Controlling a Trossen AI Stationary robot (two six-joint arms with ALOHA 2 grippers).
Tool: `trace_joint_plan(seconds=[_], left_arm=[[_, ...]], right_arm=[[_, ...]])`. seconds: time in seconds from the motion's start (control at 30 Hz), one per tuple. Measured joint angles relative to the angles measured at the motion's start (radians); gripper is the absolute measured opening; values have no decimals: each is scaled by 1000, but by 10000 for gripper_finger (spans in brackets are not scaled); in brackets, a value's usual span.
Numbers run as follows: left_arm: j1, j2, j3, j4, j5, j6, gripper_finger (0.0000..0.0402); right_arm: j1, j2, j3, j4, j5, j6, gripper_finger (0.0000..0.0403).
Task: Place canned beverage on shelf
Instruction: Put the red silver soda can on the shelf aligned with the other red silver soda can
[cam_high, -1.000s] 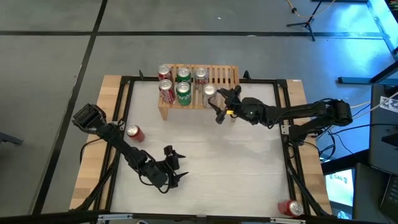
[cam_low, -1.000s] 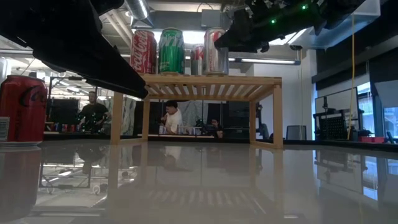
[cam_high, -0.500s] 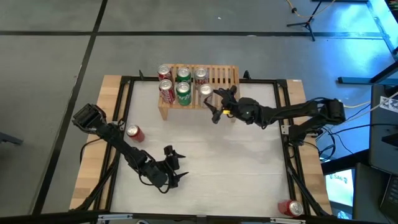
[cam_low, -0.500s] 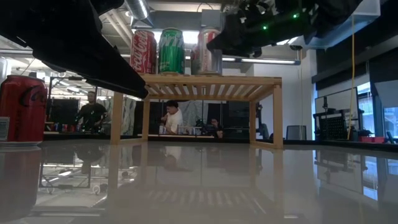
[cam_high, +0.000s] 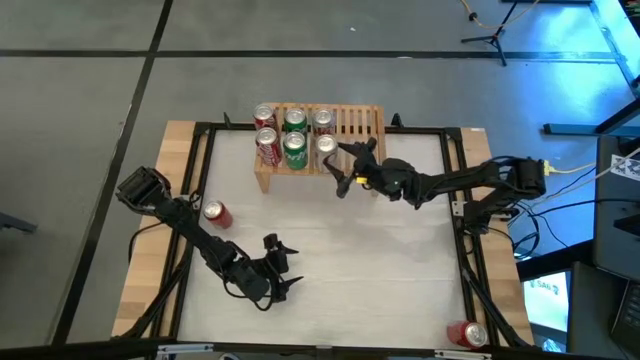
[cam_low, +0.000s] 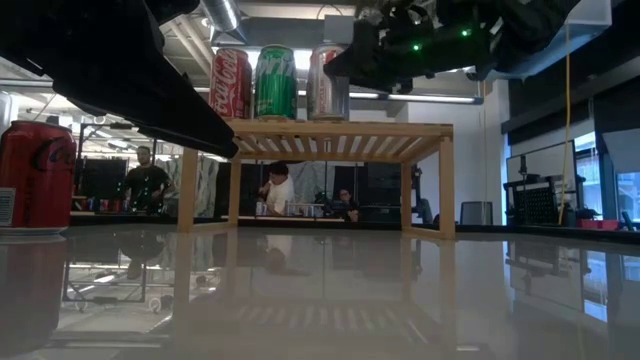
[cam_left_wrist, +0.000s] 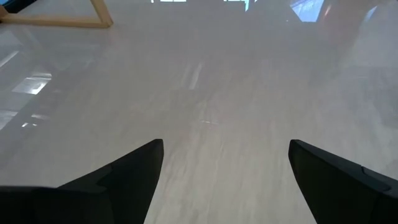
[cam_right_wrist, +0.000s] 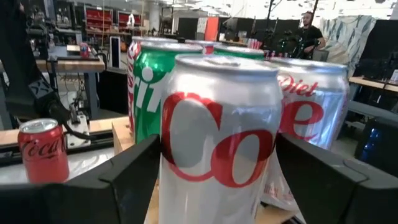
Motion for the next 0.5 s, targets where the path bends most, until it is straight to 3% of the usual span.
trace_joint_plan(seconds=[0.33, 0.5], left_arm=[[0, 0, 0, 0, 0, 0, 337], [0, 0, 0, -1, 0, 0, 337]], right_arm=[[2, 23, 23, 22, 12, -32, 312], [10, -27, 30, 3, 2, -56, 312]])
